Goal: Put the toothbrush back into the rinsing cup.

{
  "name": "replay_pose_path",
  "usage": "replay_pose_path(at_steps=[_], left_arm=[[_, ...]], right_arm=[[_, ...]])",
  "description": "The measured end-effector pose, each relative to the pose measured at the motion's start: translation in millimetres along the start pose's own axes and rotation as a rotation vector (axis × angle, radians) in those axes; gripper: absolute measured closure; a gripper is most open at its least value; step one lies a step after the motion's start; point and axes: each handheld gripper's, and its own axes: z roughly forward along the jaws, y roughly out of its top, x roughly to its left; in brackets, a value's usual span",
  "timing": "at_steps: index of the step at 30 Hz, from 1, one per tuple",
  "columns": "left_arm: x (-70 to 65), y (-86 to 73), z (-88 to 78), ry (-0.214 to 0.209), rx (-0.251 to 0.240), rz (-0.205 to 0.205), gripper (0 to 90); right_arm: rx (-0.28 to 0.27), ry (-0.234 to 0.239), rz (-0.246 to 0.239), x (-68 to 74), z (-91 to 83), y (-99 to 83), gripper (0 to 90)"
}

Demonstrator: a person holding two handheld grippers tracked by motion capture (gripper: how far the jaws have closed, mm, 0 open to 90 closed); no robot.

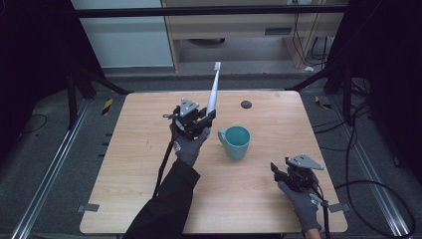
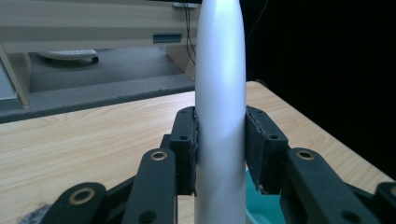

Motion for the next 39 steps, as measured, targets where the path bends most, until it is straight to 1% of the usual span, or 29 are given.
replay_pose_path(at_steps=[4, 6, 8, 11, 14, 22, 29, 30, 33, 39], left_arm=[[-5.3, 2.3, 7.5, -0.012, -0.002, -0.004, 65.9], [-8.8, 2.4, 12.0, -0.014, -0.002, -0.002, 65.9], [-11.8, 2.6, 15.8, -0.020, -0.002, -0.004, 65.9], [-17.6, 3.1, 22.0, -0.026, 0.000, 0.007, 65.9], [-22.4, 2.5, 28.5, -0.033, 0.005, 0.008, 65.9], [-33.4, 0.1, 41.6, -0.047, -0.006, 0.006, 65.9], [-39.2, -4.5, 51.3, -0.048, -0.003, 0.007, 65.9], [-40.0, -5.5, 52.6, -0.046, -0.004, 0.007, 65.9], [-43.4, -8.6, 55.7, -0.031, -0.008, 0.015, 65.9], [-48.9, -17.6, 64.0, -0.024, 0.001, 0.023, 65.9]], right_arm=[[-0.003, -0.001, -0.005, -0.4, 0.3, 0.2, 39.8], [-0.001, 0.004, 0.006, -0.1, -0.2, 0.3, 39.8], [-0.004, 0.000, -0.002, -1.2, 0.2, -0.1, 39.7], [-0.005, -0.001, 0.001, -1.6, 0.4, 0.0, 39.8], [-0.006, 0.000, 0.003, -1.7, 0.3, -0.1, 39.7], [-0.007, 0.000, 0.005, -2.0, 0.4, -0.4, 39.7], [-0.007, -0.001, 0.004, -2.1, 0.1, -0.6, 39.7], [-0.005, 0.003, 0.012, -1.8, -0.2, -0.5, 39.7], [-0.005, 0.002, 0.012, -2.0, -0.1, -0.7, 39.7], [-0.004, 0.004, 0.011, -1.6, -0.1, -0.7, 39.8]])
